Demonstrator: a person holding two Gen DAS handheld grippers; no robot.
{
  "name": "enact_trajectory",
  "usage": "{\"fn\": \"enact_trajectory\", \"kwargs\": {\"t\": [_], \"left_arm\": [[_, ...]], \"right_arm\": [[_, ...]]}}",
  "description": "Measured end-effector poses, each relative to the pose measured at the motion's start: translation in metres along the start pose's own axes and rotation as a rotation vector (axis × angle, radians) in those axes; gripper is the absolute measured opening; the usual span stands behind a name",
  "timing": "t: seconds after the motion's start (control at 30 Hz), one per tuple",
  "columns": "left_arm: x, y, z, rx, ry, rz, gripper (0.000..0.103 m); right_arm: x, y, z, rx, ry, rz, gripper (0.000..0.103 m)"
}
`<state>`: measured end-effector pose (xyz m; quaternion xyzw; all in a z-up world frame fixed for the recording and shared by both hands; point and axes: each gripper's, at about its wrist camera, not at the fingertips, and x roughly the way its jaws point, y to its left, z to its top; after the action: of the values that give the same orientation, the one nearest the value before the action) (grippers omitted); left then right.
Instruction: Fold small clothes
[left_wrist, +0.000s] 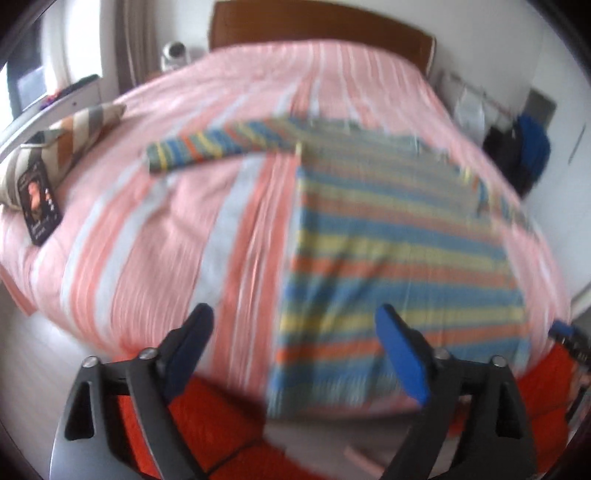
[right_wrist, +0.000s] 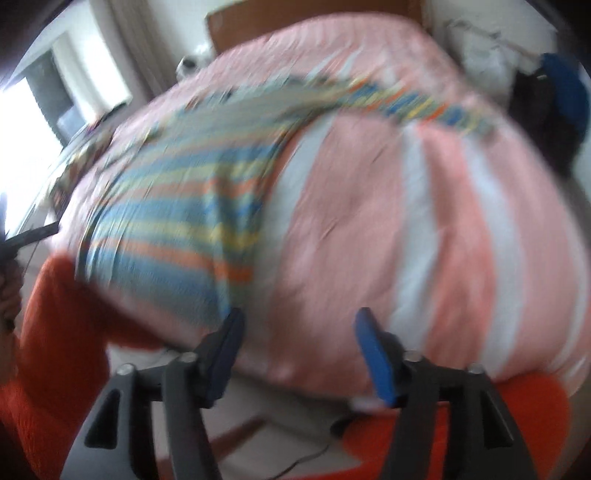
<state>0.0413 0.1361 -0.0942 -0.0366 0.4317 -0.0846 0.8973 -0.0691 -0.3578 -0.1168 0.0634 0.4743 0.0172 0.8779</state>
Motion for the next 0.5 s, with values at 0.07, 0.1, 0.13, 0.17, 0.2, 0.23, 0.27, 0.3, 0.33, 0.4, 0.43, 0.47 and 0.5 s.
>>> {"fn": "enact_trajectory", "kwargs": {"t": [0.07, 0.1, 0.13, 0.17, 0.2, 0.23, 0.27, 0.3, 0.33, 0.4, 0.43, 0.47, 0.5], "left_arm": [[0.011, 0.002, 0.018, -0.021, -0.03, 0.019, 0.094], [0.018, 0.002, 0.025, -0.028, -0.044, 0.029, 0.096], [0.027, 0.003, 0.031, -0.035, -0.053, 0.044, 0.096], [0.04, 0.004, 0.033, -0.042, -0.056, 0.059, 0.097], [0.054, 0.006, 0.039, -0.054, -0.055, 0.081, 0.097], [0.059, 0.008, 0.037, -0.062, -0.054, 0.093, 0.097], [0.071, 0.011, 0.038, -0.069, -0.054, 0.11, 0.097], [0.081, 0.014, 0.037, -0.071, -0.056, 0.125, 0.097], [0.09, 0.017, 0.036, -0.074, -0.061, 0.143, 0.097], [0.099, 0.022, 0.03, -0.081, -0.051, 0.171, 0.097], [0.103, 0.025, 0.027, -0.092, -0.039, 0.179, 0.097], [0.106, 0.029, 0.025, -0.105, -0.026, 0.18, 0.097], [0.11, 0.034, 0.024, -0.119, -0.014, 0.18, 0.097]], "right_arm": [[0.003, -0.006, 0.014, 0.02, -0.035, -0.021, 0.066], [0.005, -0.009, 0.022, 0.025, -0.057, -0.031, 0.066], [0.008, -0.01, 0.028, 0.026, -0.075, -0.039, 0.066], [0.011, -0.011, 0.036, 0.028, -0.092, -0.047, 0.066], [0.013, -0.014, 0.042, 0.032, -0.105, -0.052, 0.066], [0.017, -0.017, 0.05, 0.037, -0.12, -0.054, 0.066], [0.018, -0.024, 0.054, 0.042, -0.131, -0.059, 0.066], [0.021, -0.028, 0.058, 0.046, -0.145, -0.073, 0.066], [0.025, -0.03, 0.063, 0.049, -0.156, -0.091, 0.066], [0.03, -0.036, 0.066, 0.055, -0.169, -0.121, 0.066], [0.033, -0.039, 0.066, 0.063, -0.173, -0.133, 0.066], [0.036, -0.042, 0.065, 0.079, -0.175, -0.147, 0.066], [0.038, -0.045, 0.063, 0.092, -0.176, -0.156, 0.066]]}}
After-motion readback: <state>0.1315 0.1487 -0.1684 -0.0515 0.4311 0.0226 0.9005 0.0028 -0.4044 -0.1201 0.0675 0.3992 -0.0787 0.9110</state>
